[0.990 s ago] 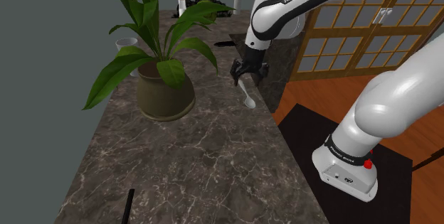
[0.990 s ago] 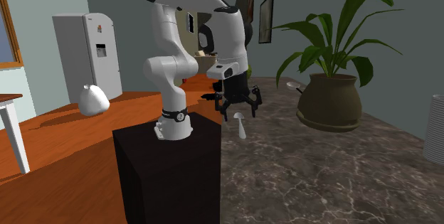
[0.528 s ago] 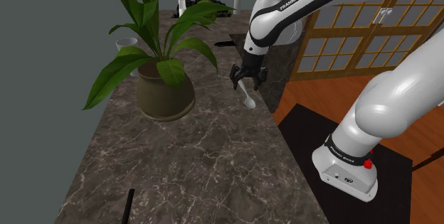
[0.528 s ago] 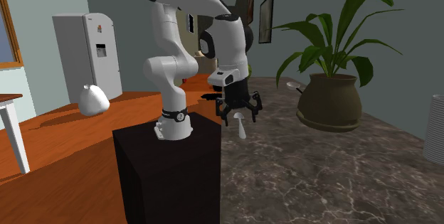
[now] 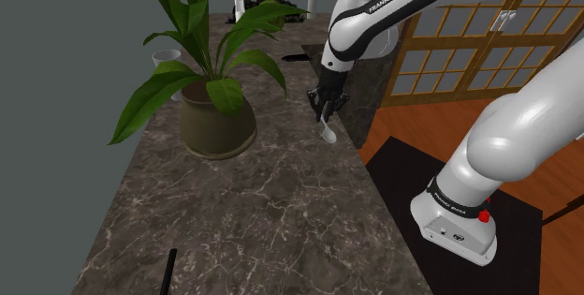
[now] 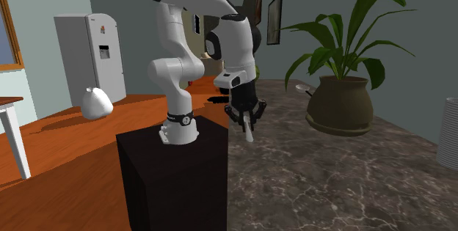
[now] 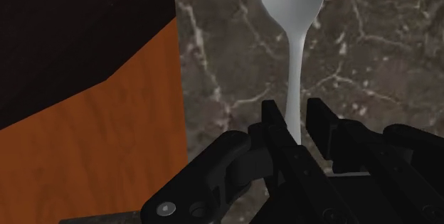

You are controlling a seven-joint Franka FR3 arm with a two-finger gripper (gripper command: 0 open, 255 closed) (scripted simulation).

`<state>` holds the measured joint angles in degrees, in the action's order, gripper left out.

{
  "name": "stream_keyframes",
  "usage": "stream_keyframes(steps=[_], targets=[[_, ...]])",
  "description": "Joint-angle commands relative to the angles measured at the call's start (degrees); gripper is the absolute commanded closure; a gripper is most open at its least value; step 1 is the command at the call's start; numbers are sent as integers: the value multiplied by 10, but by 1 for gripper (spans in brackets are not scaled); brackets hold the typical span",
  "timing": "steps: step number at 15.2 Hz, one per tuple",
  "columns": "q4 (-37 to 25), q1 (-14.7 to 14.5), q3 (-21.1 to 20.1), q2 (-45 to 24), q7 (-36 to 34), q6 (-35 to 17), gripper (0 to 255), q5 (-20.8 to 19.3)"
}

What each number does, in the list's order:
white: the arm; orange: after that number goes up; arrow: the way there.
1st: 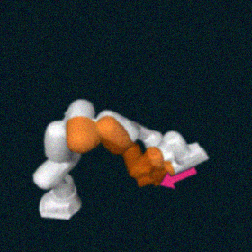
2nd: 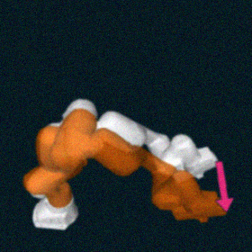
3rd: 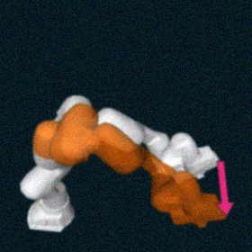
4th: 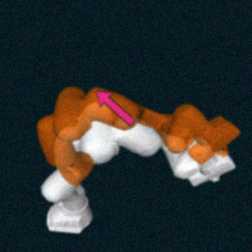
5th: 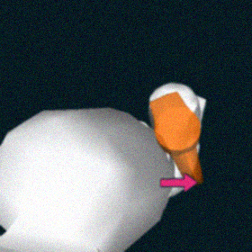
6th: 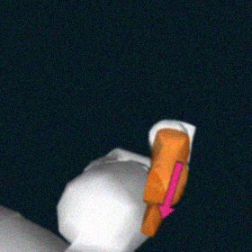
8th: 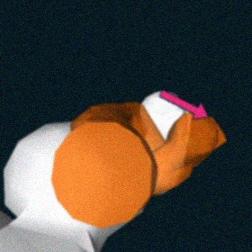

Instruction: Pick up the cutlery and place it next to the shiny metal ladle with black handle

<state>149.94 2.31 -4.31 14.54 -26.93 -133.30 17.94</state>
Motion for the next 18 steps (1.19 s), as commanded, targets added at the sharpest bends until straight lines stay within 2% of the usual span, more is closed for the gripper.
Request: stream_keyframes(steps=[1, 5, 18], targets=[[1, -1, -1, 0, 0, 0, 255, 1], [0, -1, -1, -2, 0, -2, 255, 1], [-49, 6, 2, 64, -28, 112, 255, -21]])
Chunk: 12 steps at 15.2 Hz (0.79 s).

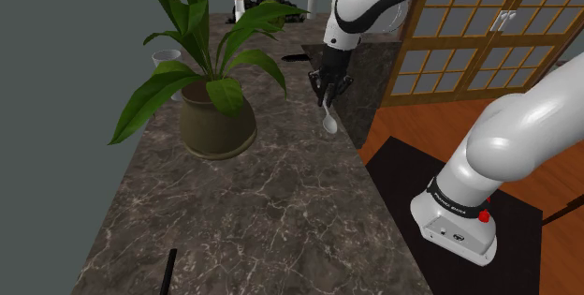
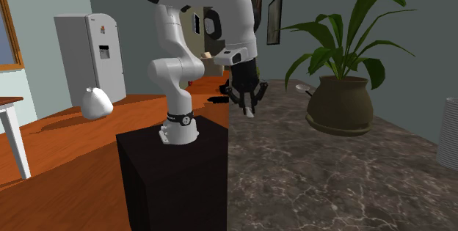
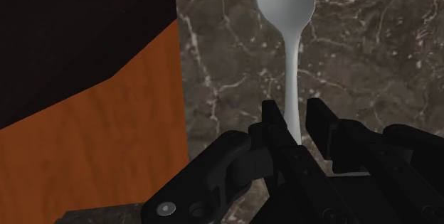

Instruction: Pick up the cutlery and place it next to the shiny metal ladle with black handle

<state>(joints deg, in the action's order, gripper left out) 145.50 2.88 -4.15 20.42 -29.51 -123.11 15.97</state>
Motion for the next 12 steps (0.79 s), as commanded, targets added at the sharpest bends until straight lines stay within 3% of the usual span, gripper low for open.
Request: stream_keyframes(steps=[1, 9, 12], targets=[[-9, 1, 0, 9, -4, 18, 255, -3], [-45, 3, 3, 32, -17, 77, 255, -11], [-7, -15, -22, 79, -49, 77, 255, 6]])
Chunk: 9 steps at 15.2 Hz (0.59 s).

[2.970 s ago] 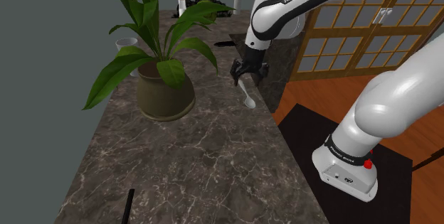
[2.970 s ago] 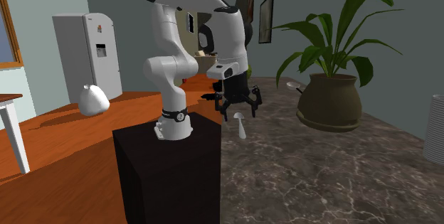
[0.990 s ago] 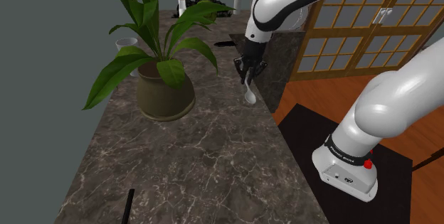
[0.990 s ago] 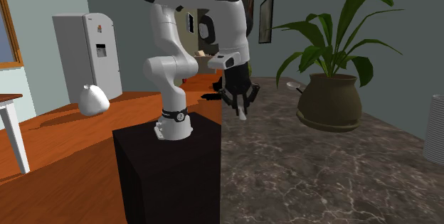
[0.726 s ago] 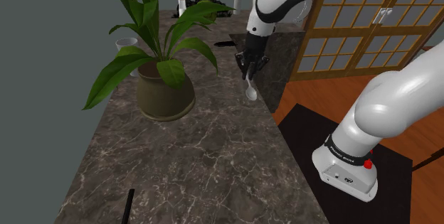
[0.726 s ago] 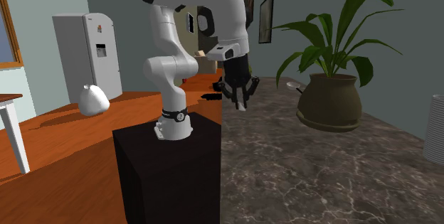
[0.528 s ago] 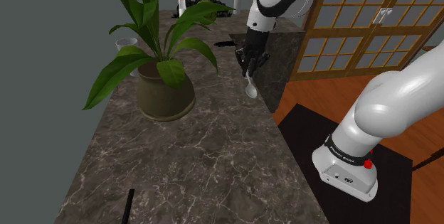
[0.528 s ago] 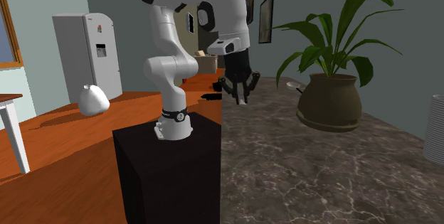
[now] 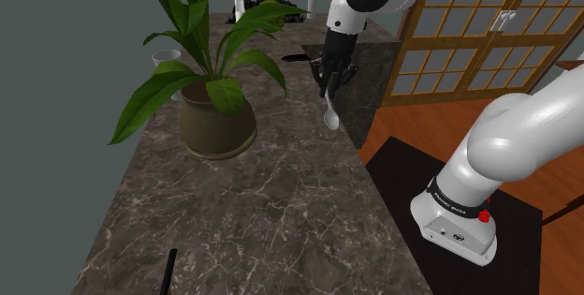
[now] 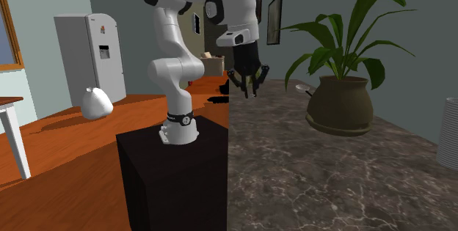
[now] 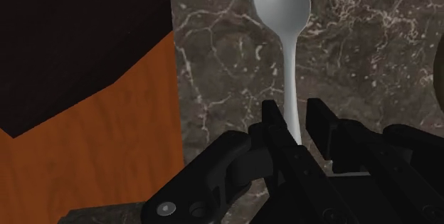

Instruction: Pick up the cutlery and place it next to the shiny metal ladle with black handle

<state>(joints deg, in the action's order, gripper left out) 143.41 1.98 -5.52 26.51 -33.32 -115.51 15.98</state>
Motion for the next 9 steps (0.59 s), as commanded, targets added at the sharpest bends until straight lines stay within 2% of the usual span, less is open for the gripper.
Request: stream_keyframes(steps=[1, 9], targets=[[26, -13, -16, 33, -22, 2, 255, 12], [95, -77, -94, 137, -120, 12, 255, 74]])
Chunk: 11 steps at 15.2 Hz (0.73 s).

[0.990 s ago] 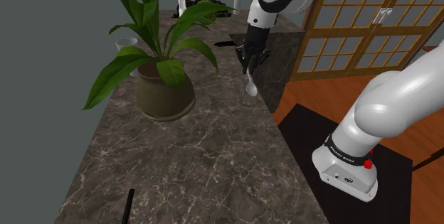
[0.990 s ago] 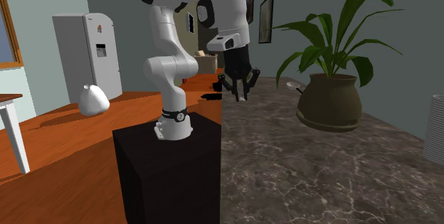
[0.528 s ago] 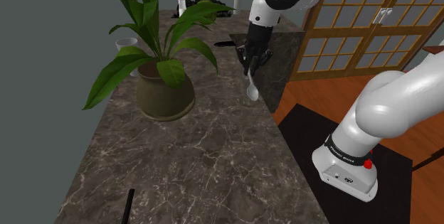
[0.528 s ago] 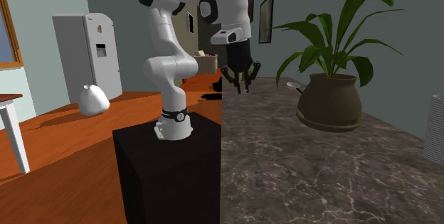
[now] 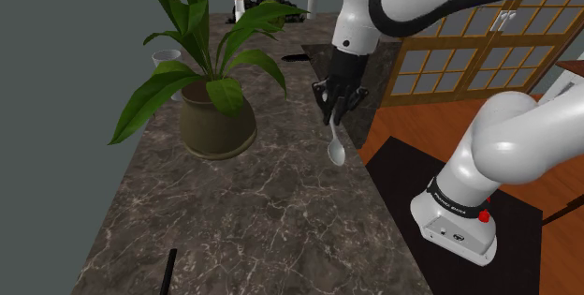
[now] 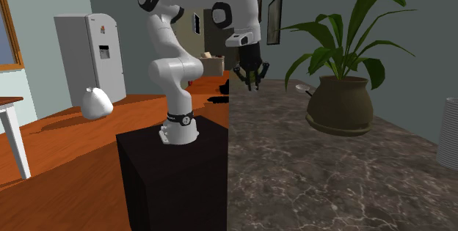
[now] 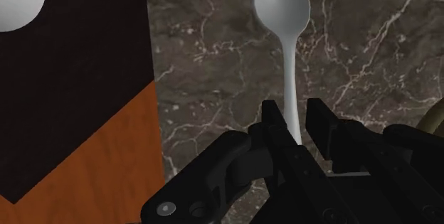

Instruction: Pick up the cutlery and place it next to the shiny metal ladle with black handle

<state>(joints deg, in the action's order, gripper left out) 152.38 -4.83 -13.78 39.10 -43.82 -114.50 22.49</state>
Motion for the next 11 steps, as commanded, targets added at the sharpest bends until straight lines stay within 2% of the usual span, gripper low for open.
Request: stream_keyframes(steps=[1, 11], targets=[[11, -19, -22, 21, -29, 3, 255, 18], [24, -111, -143, 81, -174, 6, 255, 111]])
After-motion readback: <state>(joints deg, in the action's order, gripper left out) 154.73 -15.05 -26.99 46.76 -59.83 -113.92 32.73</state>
